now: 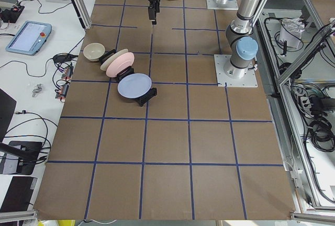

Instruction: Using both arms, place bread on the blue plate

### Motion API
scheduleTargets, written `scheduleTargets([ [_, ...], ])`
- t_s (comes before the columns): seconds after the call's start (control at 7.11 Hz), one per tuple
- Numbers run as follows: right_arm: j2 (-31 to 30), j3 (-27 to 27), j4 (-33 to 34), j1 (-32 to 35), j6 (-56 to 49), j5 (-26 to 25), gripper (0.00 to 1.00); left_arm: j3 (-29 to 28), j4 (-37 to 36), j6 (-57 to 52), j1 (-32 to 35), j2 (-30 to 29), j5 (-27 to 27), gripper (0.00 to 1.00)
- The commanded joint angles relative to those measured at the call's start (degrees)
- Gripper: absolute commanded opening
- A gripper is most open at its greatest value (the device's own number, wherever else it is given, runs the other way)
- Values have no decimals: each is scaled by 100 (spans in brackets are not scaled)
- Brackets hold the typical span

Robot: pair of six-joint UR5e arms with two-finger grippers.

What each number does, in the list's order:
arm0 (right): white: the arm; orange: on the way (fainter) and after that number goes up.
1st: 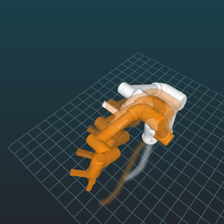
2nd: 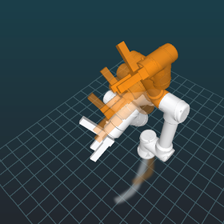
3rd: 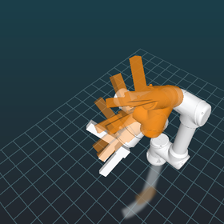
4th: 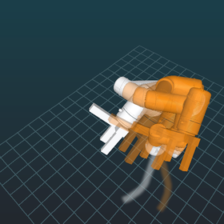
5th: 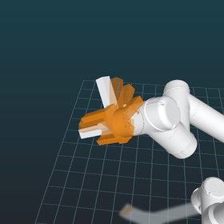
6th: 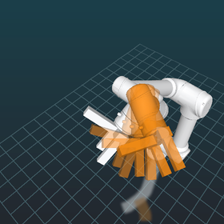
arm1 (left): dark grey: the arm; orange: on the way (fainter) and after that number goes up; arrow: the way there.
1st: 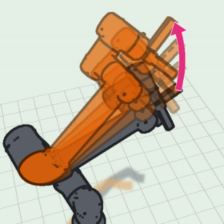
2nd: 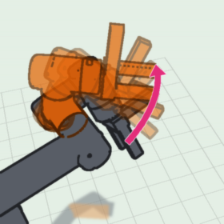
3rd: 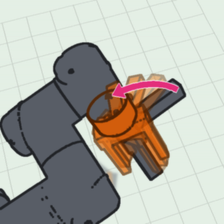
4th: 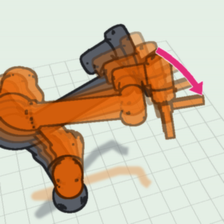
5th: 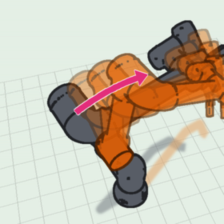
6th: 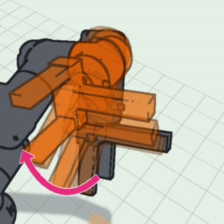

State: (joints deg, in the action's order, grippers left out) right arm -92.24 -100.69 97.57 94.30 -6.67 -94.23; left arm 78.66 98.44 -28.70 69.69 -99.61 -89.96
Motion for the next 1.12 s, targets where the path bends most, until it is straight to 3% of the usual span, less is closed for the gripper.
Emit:
scheduleTargets([
  [0.0, -22, -660, 592, -402, -1041, -584, 100, -595, -10, -1011, -753, -969, 119, 100],
  [0.28, -13, -1205, 1112, -1286, -1860, -518, 100, -947, -158, -1567, -1088, -1996, 276, 100],
  [0.42, -30, -1660, 1707, -1901, -2282, -448, 100, -1210, -403, -1717, -1202, -2532, 425, 100],
  [0.84, 214, -2594, 3370, -2836, -3392, 447, 100, -1836, -370, -1718, -1300, -3554, 392, 99],
  [0.98, 459, -2762, 3965, -2978, -3411, 467, 100, -1837, -370, -1718, -1309, -3679, 374, 96],
])
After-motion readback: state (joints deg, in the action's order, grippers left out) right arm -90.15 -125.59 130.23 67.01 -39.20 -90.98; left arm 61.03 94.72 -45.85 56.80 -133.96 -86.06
